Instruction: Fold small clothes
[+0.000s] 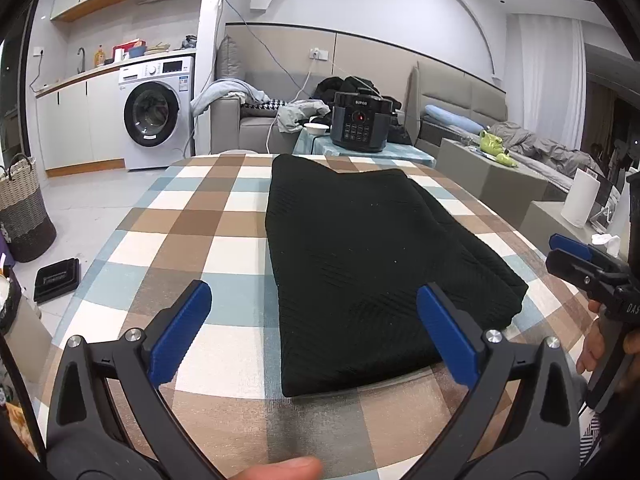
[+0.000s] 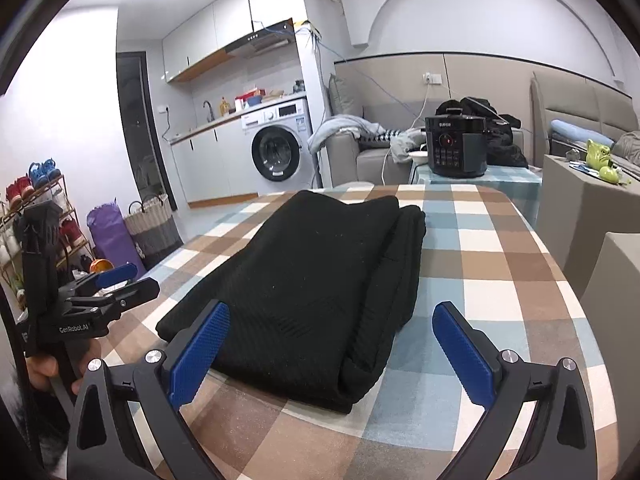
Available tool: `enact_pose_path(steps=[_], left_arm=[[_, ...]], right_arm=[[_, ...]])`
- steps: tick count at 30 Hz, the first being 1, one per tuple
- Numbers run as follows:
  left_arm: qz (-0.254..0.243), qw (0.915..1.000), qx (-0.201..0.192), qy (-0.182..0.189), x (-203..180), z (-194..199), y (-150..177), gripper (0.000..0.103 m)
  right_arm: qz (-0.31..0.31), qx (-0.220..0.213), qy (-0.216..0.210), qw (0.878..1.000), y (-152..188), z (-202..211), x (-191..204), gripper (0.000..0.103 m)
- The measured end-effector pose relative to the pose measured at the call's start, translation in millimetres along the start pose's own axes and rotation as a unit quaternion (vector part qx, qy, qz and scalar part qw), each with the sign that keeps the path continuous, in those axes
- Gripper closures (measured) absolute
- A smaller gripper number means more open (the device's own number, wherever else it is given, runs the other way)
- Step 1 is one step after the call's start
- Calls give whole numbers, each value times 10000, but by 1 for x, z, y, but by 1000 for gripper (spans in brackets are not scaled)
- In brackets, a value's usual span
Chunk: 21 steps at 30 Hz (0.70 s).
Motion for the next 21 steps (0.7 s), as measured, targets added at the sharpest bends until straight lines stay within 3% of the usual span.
enact_pose_path(steps=[21], left_arm=[[38, 9998, -155, 96, 6, -3, 3, 1]], right_arm=[[41, -291, 3, 9996, 3, 9, -1, 0]])
Point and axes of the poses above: each gripper's, at about its wrist camera, not at the fingertips, and z roughly against the way its jaws point, x to its left, y to its underside, the point moved 1 cm from there along -z, roughly the way its jaws point, and after that the axes turned 5 degrees about -x, right-handed, at the moved point
